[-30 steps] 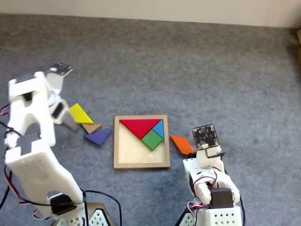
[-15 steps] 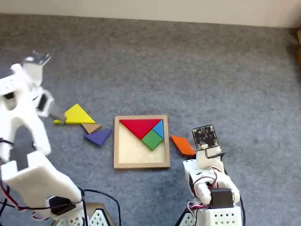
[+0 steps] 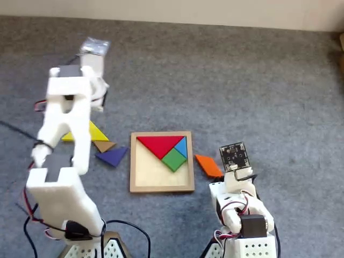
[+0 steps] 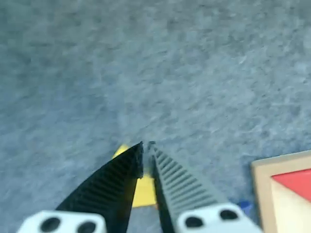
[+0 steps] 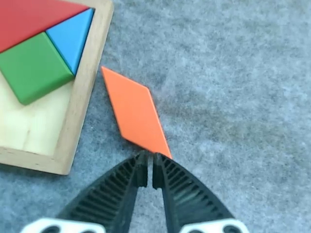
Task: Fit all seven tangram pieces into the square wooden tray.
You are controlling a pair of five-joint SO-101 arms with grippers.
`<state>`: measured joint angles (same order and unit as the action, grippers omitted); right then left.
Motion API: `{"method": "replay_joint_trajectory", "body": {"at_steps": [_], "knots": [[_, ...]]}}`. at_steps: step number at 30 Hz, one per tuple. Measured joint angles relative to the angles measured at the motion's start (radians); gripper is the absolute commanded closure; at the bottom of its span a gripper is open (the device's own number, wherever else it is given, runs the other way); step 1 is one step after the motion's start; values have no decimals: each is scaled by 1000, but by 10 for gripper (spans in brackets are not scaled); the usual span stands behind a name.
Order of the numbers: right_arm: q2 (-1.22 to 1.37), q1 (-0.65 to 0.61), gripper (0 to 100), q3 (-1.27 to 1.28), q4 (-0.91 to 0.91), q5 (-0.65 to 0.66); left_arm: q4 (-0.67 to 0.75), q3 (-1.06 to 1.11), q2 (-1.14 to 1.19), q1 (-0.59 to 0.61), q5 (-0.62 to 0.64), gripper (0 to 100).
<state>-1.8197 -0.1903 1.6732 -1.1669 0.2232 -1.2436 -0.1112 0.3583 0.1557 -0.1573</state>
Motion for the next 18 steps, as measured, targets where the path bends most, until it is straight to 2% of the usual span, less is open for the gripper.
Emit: {"method": "replay_joint_trajectory", "body": {"at_steps": [5,8,12,18], "knots": [[0,0,964,0,0,0,11,0,120,-81,127,963],[0,0,964,0,0,0,11,0,172,-94,216,996],[0,0,964,0,0,0,-25,-2,199,-86,238,995],[0,0,964,0,0,0,-204,0,201,-32,238,995]]}}
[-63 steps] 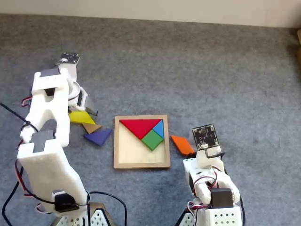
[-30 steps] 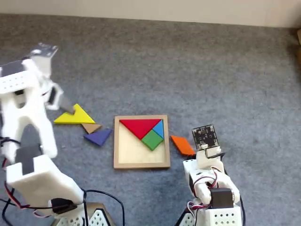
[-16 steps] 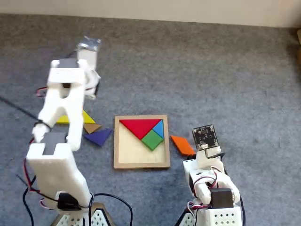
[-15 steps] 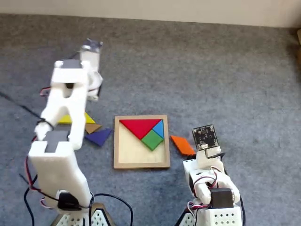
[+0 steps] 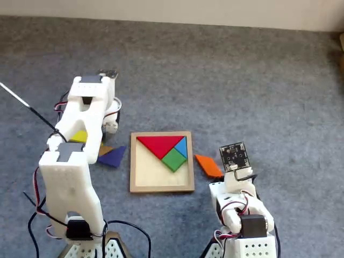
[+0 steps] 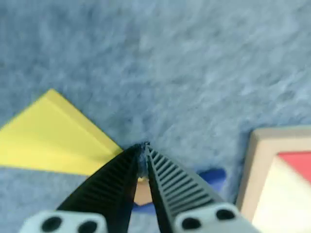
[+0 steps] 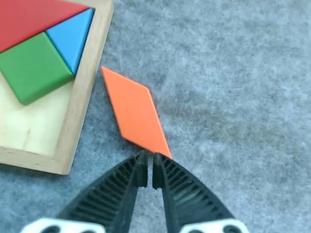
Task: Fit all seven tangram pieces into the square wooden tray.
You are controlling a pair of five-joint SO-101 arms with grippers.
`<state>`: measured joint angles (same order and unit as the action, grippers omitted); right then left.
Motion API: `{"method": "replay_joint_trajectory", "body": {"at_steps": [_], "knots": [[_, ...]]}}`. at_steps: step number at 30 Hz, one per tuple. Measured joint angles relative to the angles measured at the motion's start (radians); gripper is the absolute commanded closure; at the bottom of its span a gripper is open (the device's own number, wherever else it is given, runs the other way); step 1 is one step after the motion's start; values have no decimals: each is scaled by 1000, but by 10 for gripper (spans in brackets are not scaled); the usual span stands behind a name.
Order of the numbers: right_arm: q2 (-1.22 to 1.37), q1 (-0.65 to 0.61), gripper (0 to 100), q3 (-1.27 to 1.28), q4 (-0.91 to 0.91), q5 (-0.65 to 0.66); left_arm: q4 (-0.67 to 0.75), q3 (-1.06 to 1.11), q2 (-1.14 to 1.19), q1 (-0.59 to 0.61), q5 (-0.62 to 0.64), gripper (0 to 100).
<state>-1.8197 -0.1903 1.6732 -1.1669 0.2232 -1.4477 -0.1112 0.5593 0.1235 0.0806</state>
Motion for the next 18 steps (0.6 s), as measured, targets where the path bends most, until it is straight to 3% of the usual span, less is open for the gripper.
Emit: {"method": "replay_joint_trajectory", "body": {"at_steps": [11,18], "knots": [[0,0,964,0,0,0,-61,103,-8,176,-150,995],[0,0,964,0,0,0,-66,229,-170,290,-195,995]]}}
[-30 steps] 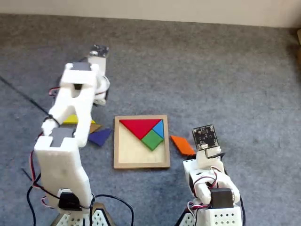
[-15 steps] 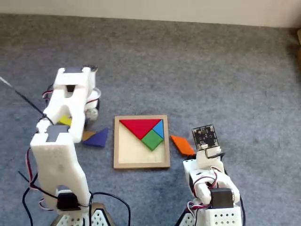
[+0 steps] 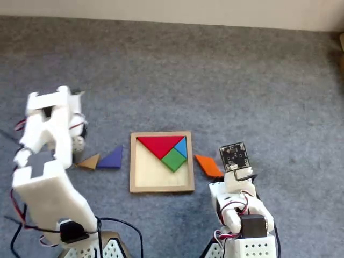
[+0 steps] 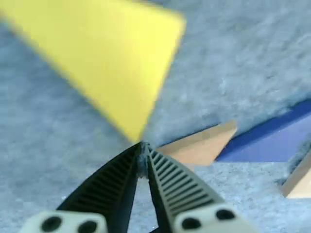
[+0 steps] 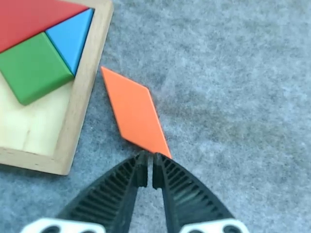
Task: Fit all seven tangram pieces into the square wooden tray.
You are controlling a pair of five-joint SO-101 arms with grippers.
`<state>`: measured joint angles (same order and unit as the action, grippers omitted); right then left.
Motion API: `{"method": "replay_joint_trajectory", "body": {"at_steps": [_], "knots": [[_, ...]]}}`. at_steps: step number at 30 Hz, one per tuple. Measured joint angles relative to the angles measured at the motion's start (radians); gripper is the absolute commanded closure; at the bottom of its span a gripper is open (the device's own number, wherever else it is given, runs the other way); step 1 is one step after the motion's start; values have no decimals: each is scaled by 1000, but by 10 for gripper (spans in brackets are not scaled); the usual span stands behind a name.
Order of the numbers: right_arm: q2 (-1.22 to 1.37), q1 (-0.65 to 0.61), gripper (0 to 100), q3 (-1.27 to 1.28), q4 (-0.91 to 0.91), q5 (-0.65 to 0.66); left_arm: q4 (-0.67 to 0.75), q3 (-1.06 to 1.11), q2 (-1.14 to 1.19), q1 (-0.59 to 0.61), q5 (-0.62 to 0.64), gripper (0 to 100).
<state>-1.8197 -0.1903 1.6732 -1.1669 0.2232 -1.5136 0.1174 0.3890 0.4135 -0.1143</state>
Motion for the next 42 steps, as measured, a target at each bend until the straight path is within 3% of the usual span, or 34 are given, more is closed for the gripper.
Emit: {"method": "replay_joint_trajectory", "body": {"at_steps": [6,15,18,22,25,30,42], "knots": [[0,0,964,0,0,0,29,12,-112,72,-2,995],[0,0,964,0,0,0,135,12,-115,58,23,985],[0,0,964,0,0,0,183,-5,-115,60,117,880],[0,0,964,0,0,0,181,-48,-115,32,150,684],[0,0,964,0,0,0,172,-49,-115,17,193,602],[0,0,964,0,0,0,172,-49,-115,17,296,597],[0,0,964,0,0,0,259,-120,98,69,305,597]]}}
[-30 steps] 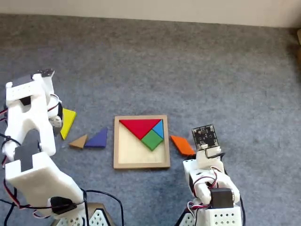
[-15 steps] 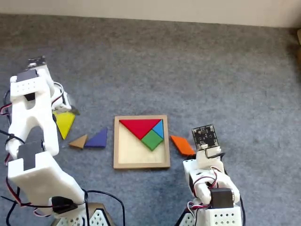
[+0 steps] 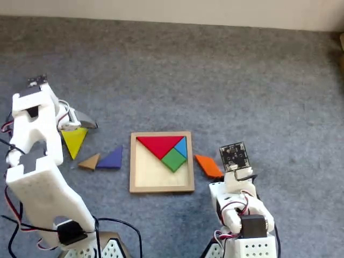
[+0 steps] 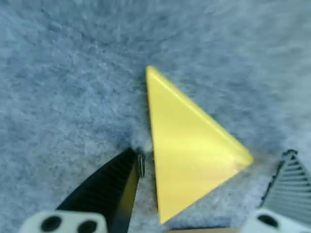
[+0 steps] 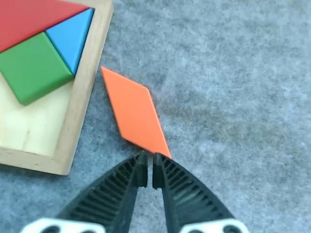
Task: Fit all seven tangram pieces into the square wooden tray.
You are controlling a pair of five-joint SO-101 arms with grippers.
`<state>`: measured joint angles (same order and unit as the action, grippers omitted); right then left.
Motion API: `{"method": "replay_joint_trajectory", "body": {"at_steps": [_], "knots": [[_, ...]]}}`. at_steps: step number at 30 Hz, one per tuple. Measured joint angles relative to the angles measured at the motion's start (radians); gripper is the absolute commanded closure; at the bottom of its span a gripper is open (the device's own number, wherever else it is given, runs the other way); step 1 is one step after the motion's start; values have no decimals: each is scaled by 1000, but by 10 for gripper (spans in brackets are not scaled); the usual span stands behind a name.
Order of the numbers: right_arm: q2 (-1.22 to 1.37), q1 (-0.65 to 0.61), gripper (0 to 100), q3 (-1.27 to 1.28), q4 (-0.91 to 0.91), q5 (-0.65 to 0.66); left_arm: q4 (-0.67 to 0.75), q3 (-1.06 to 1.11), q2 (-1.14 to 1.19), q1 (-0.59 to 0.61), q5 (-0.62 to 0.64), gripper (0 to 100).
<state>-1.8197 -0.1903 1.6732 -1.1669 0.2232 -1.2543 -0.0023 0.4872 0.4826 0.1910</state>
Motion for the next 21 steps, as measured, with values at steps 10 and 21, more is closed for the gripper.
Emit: {"method": "replay_joint_trajectory", "body": {"at_steps": [10,21], "knots": [[0,0,964,0,0,0,-64,-106,78,2,-35,685],[0,0,964,0,0,0,-64,-112,78,0,-51,761]]}}
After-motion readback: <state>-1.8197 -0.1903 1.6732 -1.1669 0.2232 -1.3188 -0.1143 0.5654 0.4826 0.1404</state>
